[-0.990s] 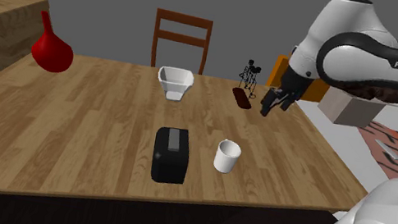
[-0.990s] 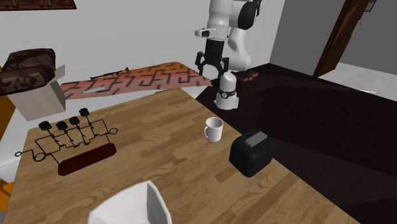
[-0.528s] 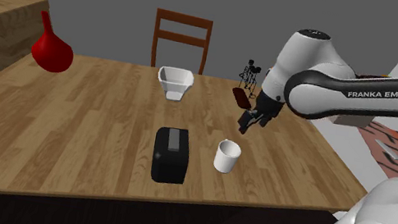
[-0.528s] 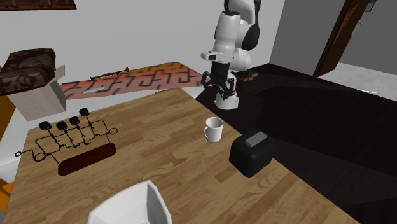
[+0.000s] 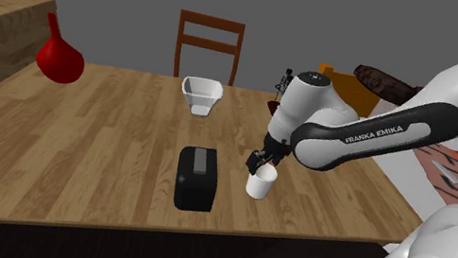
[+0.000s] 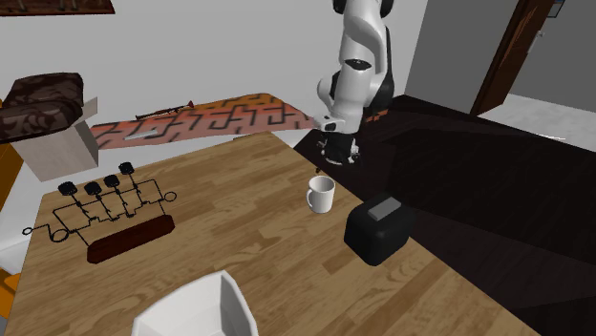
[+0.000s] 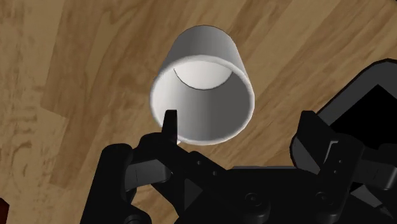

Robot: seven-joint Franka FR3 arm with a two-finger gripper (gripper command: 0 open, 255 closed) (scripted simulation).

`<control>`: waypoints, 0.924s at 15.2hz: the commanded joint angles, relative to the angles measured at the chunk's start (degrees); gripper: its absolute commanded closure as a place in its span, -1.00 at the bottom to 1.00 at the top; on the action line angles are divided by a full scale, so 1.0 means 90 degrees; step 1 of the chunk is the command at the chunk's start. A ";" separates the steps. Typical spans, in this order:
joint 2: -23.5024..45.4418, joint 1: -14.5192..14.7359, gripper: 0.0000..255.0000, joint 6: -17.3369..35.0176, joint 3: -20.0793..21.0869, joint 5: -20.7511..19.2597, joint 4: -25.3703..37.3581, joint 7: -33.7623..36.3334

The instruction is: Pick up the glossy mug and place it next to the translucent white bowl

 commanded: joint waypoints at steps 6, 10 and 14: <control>0.1023 -0.0200 -1.00 0.0978 0.0260 -0.0499 0.0001 0.0536; 0.1294 -0.0288 -1.00 0.1237 0.0285 -0.0716 -0.0001 0.0690; 0.1294 -0.0287 -1.00 0.1237 0.0285 -0.0716 -0.0001 0.0690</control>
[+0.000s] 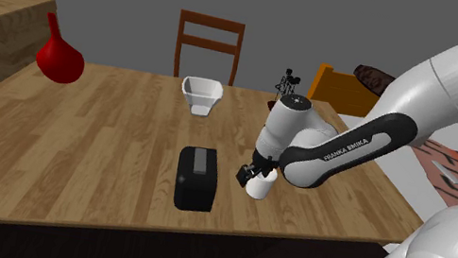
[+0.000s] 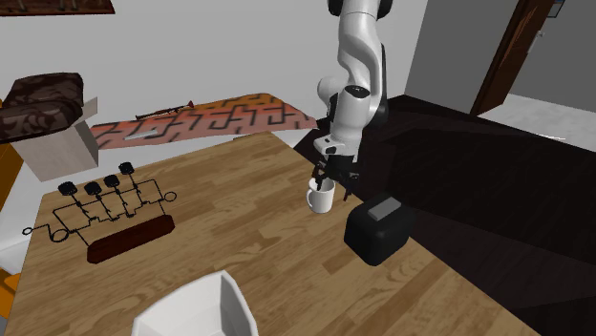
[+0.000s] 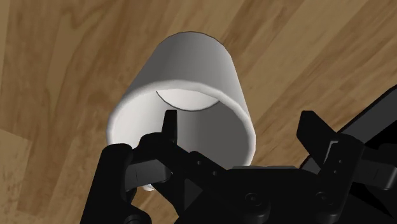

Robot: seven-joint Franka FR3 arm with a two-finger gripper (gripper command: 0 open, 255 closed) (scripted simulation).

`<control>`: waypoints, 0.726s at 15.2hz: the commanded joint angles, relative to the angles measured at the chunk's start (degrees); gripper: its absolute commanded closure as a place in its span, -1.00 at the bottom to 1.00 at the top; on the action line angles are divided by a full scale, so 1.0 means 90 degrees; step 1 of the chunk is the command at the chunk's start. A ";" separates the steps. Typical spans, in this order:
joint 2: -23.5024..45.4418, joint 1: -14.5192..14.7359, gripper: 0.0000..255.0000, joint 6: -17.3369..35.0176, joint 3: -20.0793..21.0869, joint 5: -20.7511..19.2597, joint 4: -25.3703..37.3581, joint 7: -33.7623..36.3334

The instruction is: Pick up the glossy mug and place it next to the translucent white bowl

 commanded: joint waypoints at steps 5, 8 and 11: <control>0.0001 0.0000 1.00 0.0001 0.0000 -0.0001 0.0000 0.0001; 0.0001 0.0000 1.00 0.0001 0.0000 -0.0001 0.0000 0.0001; 0.0001 0.0000 1.00 0.0001 0.0000 -0.0001 0.0000 0.0001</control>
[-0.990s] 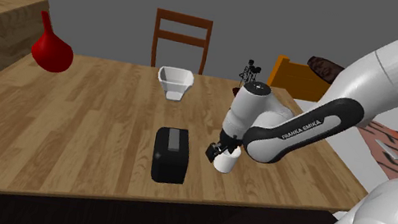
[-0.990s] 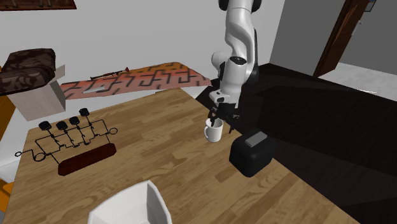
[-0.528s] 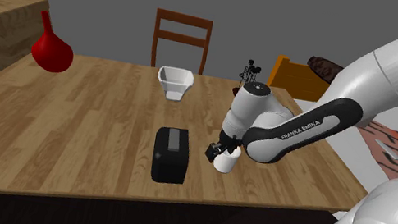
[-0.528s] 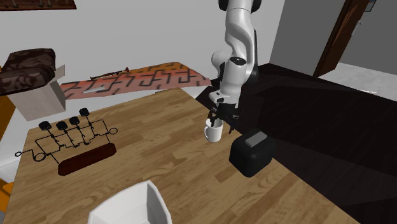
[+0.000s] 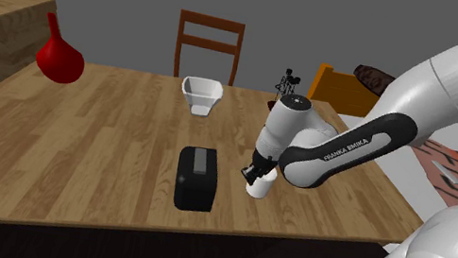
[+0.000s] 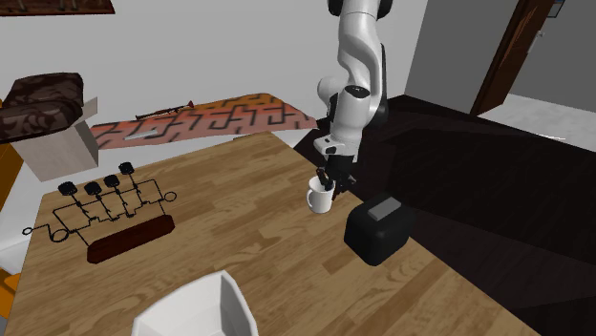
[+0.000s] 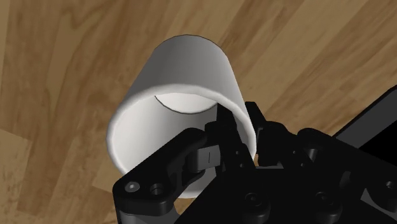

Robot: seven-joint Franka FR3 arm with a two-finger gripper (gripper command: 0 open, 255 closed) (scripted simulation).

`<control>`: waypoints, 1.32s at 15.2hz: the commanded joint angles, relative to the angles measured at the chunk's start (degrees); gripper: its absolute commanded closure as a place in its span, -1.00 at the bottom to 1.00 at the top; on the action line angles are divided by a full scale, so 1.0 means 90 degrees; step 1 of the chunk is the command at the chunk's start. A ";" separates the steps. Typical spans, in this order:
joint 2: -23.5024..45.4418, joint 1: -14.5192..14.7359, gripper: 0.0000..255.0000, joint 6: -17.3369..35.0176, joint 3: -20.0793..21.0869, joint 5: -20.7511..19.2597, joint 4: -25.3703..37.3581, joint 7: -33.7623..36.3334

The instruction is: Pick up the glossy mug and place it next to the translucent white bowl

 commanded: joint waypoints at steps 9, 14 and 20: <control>-0.0630 0.0175 1.00 -0.0721 -0.0099 0.0469 0.0125 -0.0397; -0.1019 0.0266 1.00 -0.1240 -0.0169 0.0669 0.0269 -0.0582; -0.1417 0.0341 1.00 -0.1855 -0.0244 0.0822 0.0495 -0.0743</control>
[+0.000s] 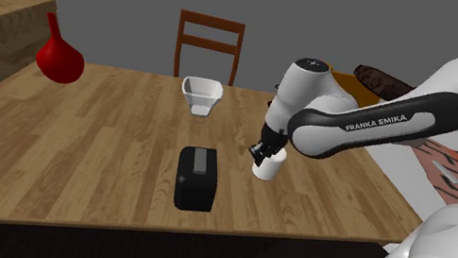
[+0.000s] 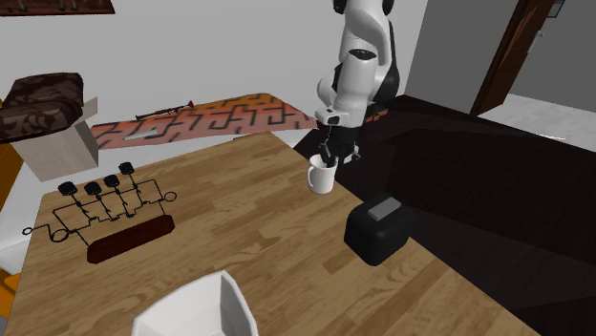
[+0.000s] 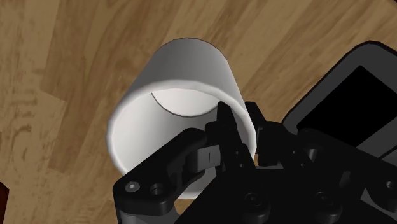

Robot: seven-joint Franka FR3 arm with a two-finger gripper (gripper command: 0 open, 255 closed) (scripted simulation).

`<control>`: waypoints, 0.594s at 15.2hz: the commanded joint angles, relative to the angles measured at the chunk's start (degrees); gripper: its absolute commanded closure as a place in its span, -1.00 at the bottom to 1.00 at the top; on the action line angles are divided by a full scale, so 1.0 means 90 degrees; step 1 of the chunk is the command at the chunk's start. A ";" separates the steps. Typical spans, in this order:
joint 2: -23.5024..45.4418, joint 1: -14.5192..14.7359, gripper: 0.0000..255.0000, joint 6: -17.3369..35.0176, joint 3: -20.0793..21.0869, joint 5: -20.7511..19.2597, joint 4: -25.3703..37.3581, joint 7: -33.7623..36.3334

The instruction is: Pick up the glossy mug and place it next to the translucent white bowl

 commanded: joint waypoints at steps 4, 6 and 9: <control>-0.0296 0.0048 1.00 -0.0509 -0.0055 0.0094 0.0218 -0.0108; -0.0396 0.0062 1.00 -0.0707 -0.0075 0.0120 0.0317 -0.0144; -0.0532 0.0078 1.00 -0.0999 -0.0103 0.0153 0.0476 -0.0193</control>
